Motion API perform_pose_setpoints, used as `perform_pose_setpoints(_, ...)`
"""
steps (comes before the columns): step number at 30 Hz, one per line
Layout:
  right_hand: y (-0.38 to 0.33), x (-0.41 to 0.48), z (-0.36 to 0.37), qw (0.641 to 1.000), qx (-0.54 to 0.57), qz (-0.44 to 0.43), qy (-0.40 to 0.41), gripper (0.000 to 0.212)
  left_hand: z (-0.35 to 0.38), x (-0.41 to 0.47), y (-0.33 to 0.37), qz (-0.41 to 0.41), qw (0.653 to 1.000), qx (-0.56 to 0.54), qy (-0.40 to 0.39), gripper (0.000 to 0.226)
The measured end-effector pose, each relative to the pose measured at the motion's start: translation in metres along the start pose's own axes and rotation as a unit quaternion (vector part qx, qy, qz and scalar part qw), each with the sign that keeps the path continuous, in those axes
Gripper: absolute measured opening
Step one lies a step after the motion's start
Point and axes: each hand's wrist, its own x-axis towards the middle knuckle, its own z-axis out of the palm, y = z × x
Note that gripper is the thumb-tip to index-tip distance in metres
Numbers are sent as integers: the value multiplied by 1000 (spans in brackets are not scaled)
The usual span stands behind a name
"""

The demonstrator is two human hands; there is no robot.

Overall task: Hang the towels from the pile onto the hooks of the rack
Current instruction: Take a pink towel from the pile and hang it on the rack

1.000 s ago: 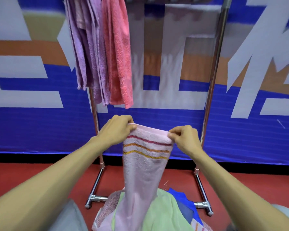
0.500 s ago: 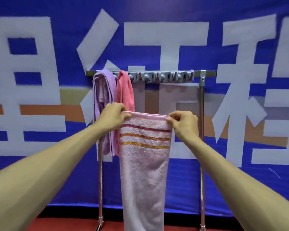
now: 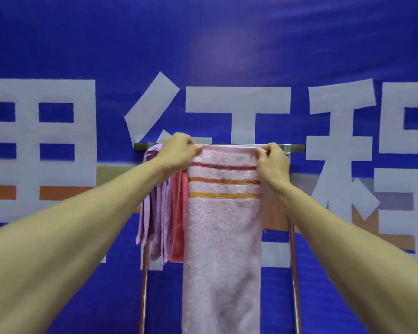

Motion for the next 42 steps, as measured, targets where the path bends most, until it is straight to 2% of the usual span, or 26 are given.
perform_pose_setpoints(3,-5,1,-3,992,98,75,-7,25,2,1,0,-69,986,-143,-46,13)
perform_pose_setpoints(6,-6,-5,-4,953,220,205,-31,29,12,-4,-1,-152,943,-283,-90,7)
perform_pose_setpoints(9,-1,-12,-1,898,326,292,-55,30,25,-11,1,-168,933,-309,-73,16)
perform_pose_setpoints(11,4,-14,0,892,329,300,-78,23,34,-17,5,-140,949,-280,-41,10)
perform_pose_setpoints(13,5,-20,0,897,322,287,-94,6,44,-26,12,-119,955,-272,-31,7)
perform_pose_setpoints(17,-2,-34,5,929,271,209,-139,21,58,-37,20,-145,935,-324,-33,24)
perform_pose_setpoints(19,-5,-38,5,937,251,179,-165,21,60,-41,21,-157,926,-341,-34,27)
perform_pose_setpoints(23,-10,-42,0,934,250,153,-203,6,62,-46,20,-151,932,-328,-19,24)
perform_pose_setpoints(29,-5,-47,-9,936,241,114,-228,29,56,-47,27,-130,925,-352,-60,21)
perform_pose_setpoints(36,-5,-47,-20,913,284,68,-286,32,51,-49,28,-70,951,-292,-76,14)
perform_pose_setpoints(40,-10,-43,-23,929,230,11,-289,17,51,-51,27,-72,941,-324,-73,12)
perform_pose_setpoints(42,-9,-37,-24,930,218,-2,-297,16,53,-51,24,-80,938,-334,-49,14)
